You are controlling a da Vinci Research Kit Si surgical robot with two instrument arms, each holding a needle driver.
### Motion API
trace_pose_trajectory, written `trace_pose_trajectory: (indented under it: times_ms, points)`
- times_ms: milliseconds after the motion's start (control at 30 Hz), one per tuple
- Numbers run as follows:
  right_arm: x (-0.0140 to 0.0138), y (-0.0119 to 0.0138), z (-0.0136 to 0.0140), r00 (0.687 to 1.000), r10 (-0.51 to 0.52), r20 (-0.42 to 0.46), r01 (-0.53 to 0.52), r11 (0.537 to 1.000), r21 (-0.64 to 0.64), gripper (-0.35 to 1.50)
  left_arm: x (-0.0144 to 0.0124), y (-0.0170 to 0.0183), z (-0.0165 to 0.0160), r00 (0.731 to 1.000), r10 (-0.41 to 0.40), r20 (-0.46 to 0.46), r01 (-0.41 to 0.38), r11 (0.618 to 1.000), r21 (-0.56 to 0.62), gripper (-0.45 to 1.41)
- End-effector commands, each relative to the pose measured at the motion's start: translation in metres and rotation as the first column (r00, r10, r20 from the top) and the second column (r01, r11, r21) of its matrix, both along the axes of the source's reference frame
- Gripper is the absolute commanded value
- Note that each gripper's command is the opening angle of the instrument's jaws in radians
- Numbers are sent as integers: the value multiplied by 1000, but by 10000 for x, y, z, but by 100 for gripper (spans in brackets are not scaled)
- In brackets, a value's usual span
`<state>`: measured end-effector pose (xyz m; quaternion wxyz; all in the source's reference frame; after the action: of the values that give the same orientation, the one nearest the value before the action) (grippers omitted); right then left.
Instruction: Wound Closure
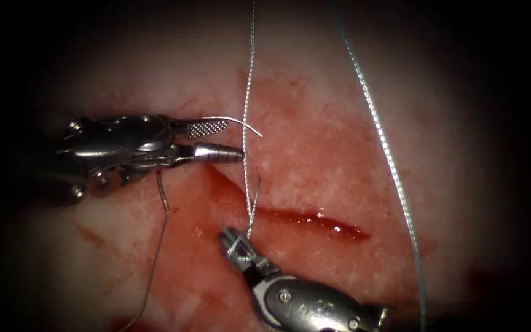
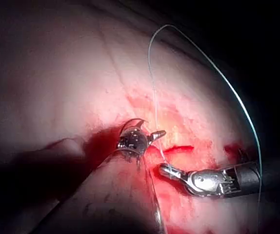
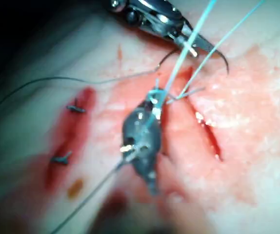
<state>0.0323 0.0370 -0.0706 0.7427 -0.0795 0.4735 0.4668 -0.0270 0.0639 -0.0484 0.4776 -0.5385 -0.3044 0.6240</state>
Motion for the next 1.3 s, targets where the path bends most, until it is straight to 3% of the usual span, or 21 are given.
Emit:
trace_pose_trajectory:
  times_ms: [33, 100, 333, 667, 900, 1067, 1100, 1133, 1300]
  points:
    - [6, -5, 5, 1000, -2, -2, 2, 1000, 0, -35, -6, -6, 4, 1000, -2, 21, 2, 1000, -4, 65]
    - [5, -4, 5, 1000, -2, -2, 2, 1000, 0, -35, -7, -3, -5, 997, -21, 70, 21, 1000, 1, 65]
    - [5, -5, 5, 1000, -5, -4, 5, 1000, -1, -35, -6, 7, -24, 994, -25, 106, 23, 1000, 14, 65]
    - [8, -7, 4, 1000, -13, -5, 13, 1000, -5, -35, -16, 12, -6, 994, -30, 102, 31, 1000, -1, 69]
    - [9, -7, 4, 1000, -15, -7, 15, 1000, -5, -35, -19, 11, -10, 994, -28, 102, 28, 1000, 4, 63]
    - [9, -7, 4, 1000, -18, -7, 18, 1000, -2, -35, -22, 11, -6, 995, -24, 94, 23, 1000, 2, 44]
    - [9, -7, 4, 1000, -18, -7, 18, 1000, -2, -35, -22, 11, -5, 995, -23, 94, 23, 1000, 1, 29]
    - [9, -7, 4, 1000, -18, -7, 18, 1000, -2, -35, -21, 11, -4, 995, -22, 94, 22, 1000, 1, -28]
    - [9, -7, 4, 1000, -19, -10, 19, 1000, -4, -35, -22, 11, -4, 995, -22, 94, 22, 1000, 0, -35]
